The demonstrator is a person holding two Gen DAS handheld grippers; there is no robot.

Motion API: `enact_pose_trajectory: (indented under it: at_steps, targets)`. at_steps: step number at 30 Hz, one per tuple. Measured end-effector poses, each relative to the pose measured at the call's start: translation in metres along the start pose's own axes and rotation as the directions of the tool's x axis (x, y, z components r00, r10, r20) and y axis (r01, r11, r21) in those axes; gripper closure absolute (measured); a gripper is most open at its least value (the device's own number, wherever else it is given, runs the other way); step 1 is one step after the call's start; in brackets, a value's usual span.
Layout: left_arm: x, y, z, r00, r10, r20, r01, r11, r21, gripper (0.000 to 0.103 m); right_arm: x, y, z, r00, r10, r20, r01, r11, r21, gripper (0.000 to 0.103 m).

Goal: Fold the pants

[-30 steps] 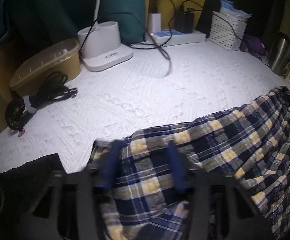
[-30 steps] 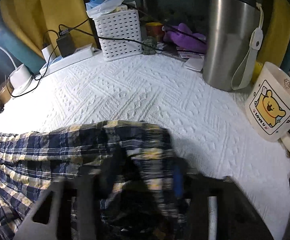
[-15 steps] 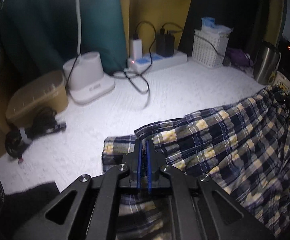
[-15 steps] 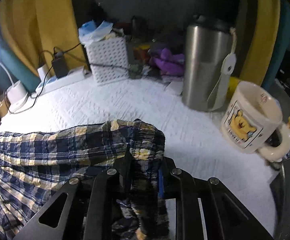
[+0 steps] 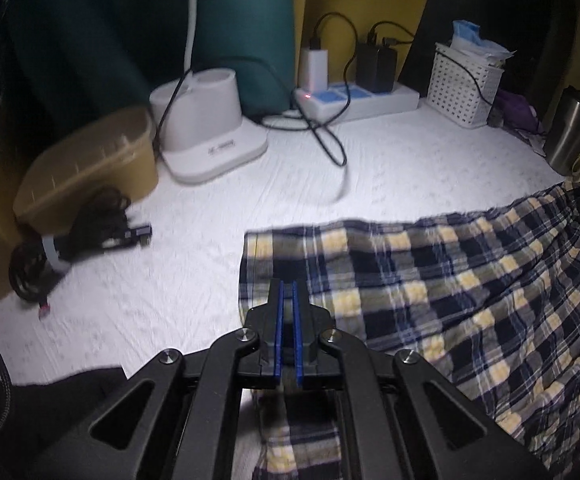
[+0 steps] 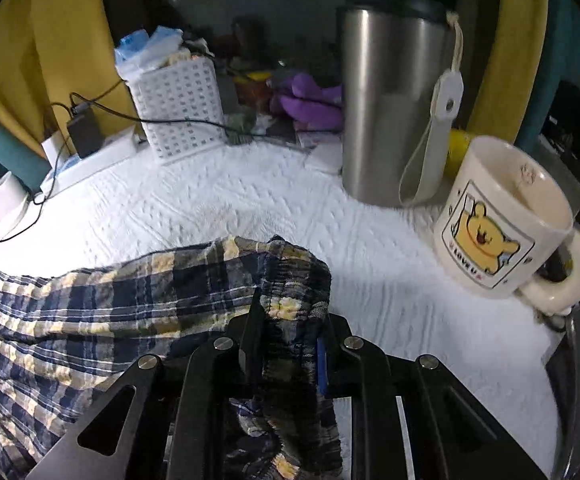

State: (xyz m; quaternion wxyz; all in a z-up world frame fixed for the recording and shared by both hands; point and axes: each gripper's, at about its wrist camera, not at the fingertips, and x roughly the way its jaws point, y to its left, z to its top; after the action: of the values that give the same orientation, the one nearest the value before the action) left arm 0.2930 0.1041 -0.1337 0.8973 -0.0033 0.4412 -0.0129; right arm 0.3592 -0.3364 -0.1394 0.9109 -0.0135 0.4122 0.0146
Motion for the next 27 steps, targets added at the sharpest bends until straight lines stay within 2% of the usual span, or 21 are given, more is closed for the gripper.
enact_pose_trajectory:
  at_steps: [4,5,7,8,9,11,13,14,15,21,27]
  targets:
    - [-0.003,0.005,-0.007,1.0,0.009,-0.012,-0.009,1.0,-0.027,0.1,0.003,-0.001,-0.001,1.0,-0.009,-0.011,0.009,1.0,0.004,0.079]
    - [-0.004,0.007,-0.008,1.0,0.014,-0.012,-0.014,0.999,-0.033,0.099,0.002,-0.001,0.0,1.0,-0.013,-0.011,0.013,1.0,0.005,0.075]
    - [-0.009,0.01,-0.011,1.0,0.029,-0.003,-0.029,0.998,-0.049,0.099,0.0,-0.003,0.0,1.0,-0.017,-0.007,0.017,1.0,0.011,0.056]
    - [-0.012,0.012,-0.012,0.999,0.033,0.002,-0.033,0.998,-0.056,0.099,-0.003,-0.005,0.0,1.0,-0.015,0.001,0.015,1.0,0.018,0.032]
    - [-0.015,0.014,-0.013,0.999,0.034,0.011,-0.033,0.997,-0.065,0.099,-0.006,-0.005,0.001,1.0,-0.015,0.012,0.015,1.0,0.023,0.018]
    - [-0.022,0.017,-0.014,0.999,0.034,0.03,-0.032,0.996,-0.081,0.096,-0.016,-0.008,0.0,0.999,-0.014,0.039,0.013,0.999,0.029,0.018]
    - [-0.031,0.018,-0.015,0.998,0.034,0.056,-0.028,0.995,-0.092,0.079,-0.026,-0.012,0.0,0.998,-0.019,0.053,0.017,0.999,0.032,0.018]
    - [-0.035,0.018,-0.015,0.997,0.035,0.069,-0.028,0.995,-0.096,0.066,-0.033,-0.014,-0.001,0.998,-0.024,0.062,0.022,0.999,0.035,0.018]
    - [-0.04,0.018,-0.016,0.996,0.035,0.084,-0.027,0.995,-0.101,0.063,-0.037,-0.017,-0.002,0.997,-0.026,0.068,0.024,0.999,0.038,0.018]
    - [-0.063,0.012,-0.023,0.992,0.007,0.126,0.008,0.993,-0.115,0.056,-0.07,-0.029,-0.016,0.995,-0.032,0.096,0.027,0.999,0.047,0.018]
    - [-0.085,-0.002,-0.039,0.989,-0.028,0.148,0.044,0.993,-0.109,0.056,-0.1,-0.037,-0.041,0.994,-0.027,0.106,0.022,0.998,0.052,0.018]
